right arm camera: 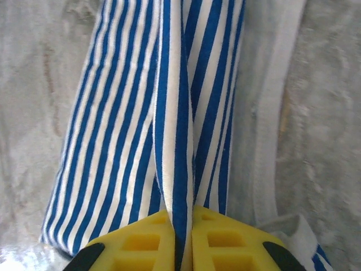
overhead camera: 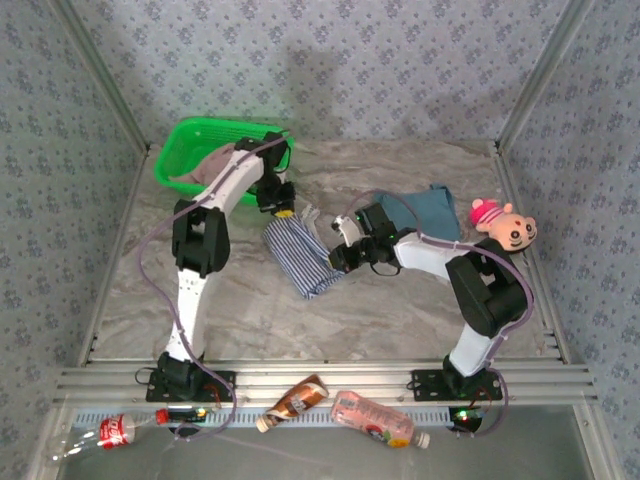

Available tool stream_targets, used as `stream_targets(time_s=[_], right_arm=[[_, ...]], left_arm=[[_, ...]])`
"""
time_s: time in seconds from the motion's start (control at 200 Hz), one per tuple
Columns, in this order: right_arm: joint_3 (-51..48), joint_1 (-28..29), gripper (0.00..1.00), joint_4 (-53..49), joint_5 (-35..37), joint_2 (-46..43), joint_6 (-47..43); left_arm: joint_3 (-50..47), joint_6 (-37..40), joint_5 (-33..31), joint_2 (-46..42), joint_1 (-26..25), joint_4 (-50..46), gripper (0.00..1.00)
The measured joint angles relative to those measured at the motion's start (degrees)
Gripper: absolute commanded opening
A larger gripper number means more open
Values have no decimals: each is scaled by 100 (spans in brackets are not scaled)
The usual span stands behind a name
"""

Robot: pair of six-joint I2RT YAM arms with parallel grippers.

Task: Fold and stack the tank tops

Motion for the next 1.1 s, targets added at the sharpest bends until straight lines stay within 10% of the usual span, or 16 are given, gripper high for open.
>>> stream_targets(time_s=[0.31,0.505,1.099], right_arm=[[-184,-166,31,-162,1226,-4,153],[-63,-350,23,-118,1687,9,-4],[20,437,43,-66,2063,-890,778]], left_arm=[[734,-81,-221,273,52,299,46],[619,11,-280,201,35,323,47],[-1947,584,-273,-1086,-330,1132,47]])
